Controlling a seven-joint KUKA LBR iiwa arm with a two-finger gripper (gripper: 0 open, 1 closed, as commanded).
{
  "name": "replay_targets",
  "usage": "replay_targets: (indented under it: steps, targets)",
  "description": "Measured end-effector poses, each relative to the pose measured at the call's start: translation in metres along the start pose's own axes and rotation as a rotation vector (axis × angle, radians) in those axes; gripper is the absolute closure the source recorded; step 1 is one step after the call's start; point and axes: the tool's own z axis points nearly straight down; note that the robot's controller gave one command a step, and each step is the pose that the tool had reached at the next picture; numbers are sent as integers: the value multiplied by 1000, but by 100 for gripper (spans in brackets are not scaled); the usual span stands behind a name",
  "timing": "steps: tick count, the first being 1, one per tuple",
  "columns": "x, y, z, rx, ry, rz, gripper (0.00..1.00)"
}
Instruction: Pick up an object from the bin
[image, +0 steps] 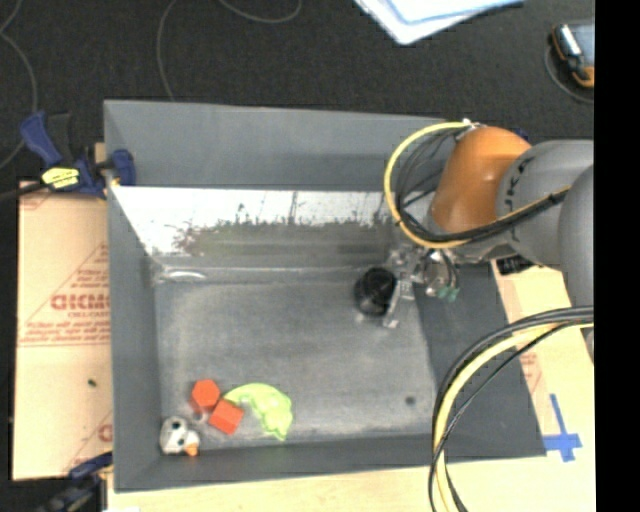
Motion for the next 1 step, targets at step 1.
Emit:
replay_targets:
  steps: [1]
  targets:
    - [0, 0, -1, 0, 0, 0, 100]
